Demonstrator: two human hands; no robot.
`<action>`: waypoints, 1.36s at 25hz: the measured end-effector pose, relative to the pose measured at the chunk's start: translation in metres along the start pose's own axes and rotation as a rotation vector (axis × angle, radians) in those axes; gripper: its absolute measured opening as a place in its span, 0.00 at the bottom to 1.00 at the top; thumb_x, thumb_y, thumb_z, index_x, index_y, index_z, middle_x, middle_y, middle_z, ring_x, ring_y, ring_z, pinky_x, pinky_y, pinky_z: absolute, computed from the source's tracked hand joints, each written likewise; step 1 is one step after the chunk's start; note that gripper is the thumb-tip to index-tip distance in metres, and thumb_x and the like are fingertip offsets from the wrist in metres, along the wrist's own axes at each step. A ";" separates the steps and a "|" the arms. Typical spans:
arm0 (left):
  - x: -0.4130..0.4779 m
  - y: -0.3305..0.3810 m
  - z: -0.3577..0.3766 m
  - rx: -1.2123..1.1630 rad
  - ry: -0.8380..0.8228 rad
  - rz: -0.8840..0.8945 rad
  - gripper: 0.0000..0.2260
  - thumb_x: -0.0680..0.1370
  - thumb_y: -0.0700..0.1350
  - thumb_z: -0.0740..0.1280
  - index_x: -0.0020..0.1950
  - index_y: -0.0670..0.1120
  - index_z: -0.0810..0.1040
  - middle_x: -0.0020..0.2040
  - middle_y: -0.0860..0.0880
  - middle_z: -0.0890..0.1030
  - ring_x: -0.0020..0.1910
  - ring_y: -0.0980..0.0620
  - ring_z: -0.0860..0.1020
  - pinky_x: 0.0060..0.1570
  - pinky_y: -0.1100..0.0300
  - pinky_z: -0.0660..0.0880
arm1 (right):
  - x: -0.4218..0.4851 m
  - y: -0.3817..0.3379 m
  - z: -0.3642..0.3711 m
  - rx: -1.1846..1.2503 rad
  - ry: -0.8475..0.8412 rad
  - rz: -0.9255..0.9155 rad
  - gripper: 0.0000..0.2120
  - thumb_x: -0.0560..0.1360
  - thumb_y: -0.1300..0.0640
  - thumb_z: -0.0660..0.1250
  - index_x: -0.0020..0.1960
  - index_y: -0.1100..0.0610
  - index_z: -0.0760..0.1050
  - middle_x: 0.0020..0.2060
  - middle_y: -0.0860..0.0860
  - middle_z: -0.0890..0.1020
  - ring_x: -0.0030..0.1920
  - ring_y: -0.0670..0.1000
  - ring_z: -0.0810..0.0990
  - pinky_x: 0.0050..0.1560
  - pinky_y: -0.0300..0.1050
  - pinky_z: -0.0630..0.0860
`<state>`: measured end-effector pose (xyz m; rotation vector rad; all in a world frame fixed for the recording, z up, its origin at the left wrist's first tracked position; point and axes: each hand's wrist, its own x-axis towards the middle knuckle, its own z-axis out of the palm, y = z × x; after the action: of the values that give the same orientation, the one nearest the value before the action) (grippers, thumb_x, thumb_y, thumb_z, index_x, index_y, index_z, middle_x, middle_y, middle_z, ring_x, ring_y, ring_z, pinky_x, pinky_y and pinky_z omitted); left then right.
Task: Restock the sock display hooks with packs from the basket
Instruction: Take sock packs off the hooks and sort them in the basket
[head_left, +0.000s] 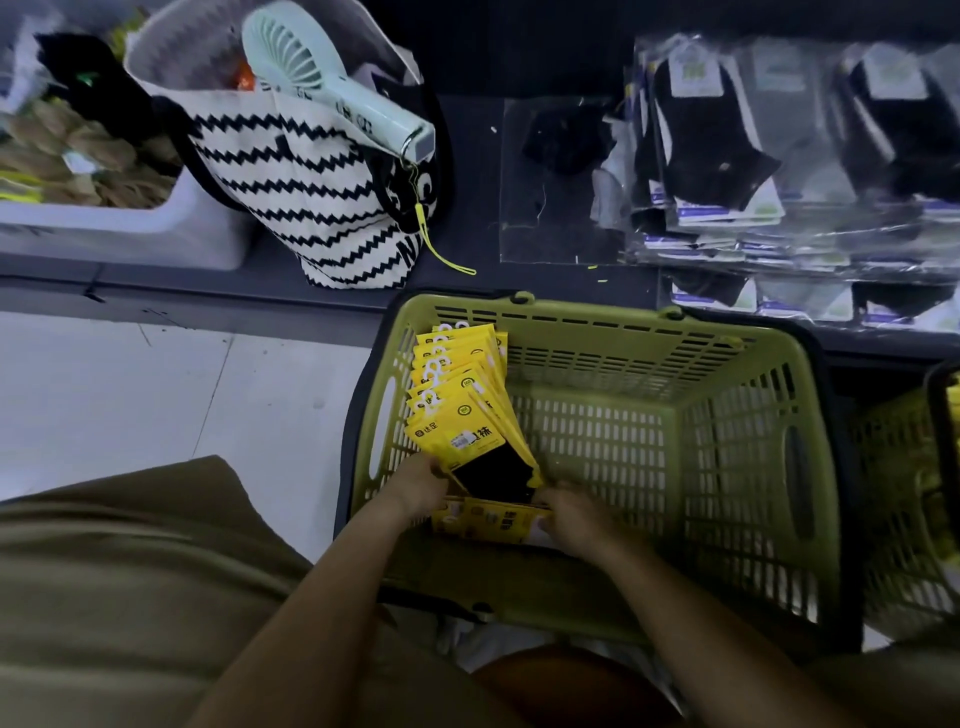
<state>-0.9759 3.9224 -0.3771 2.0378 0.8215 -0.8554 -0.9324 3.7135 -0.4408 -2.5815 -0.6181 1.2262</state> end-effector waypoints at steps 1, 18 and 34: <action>0.000 0.000 -0.001 -0.012 0.001 -0.020 0.12 0.78 0.37 0.61 0.61 0.41 0.74 0.54 0.48 0.75 0.49 0.52 0.73 0.45 0.64 0.66 | -0.001 0.003 -0.001 0.020 0.016 0.001 0.16 0.77 0.55 0.62 0.64 0.49 0.72 0.62 0.53 0.74 0.61 0.55 0.72 0.58 0.47 0.68; 0.001 0.007 0.015 -0.965 0.099 -0.123 0.18 0.78 0.41 0.64 0.67 0.46 0.67 0.66 0.46 0.73 0.66 0.44 0.70 0.53 0.52 0.67 | 0.022 -0.056 -0.035 0.393 0.249 0.207 0.35 0.72 0.53 0.71 0.73 0.53 0.57 0.68 0.57 0.67 0.66 0.59 0.70 0.61 0.53 0.71; 0.009 0.015 0.005 -0.992 0.101 0.099 0.22 0.76 0.33 0.64 0.68 0.46 0.67 0.63 0.44 0.77 0.62 0.42 0.75 0.62 0.39 0.71 | 0.038 -0.063 -0.070 0.769 0.160 0.084 0.37 0.66 0.66 0.75 0.68 0.59 0.60 0.62 0.57 0.75 0.58 0.54 0.76 0.56 0.48 0.73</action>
<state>-0.9605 3.9131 -0.3799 1.2193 0.9355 -0.1861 -0.8736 3.7856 -0.3999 -2.0241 0.0163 0.9978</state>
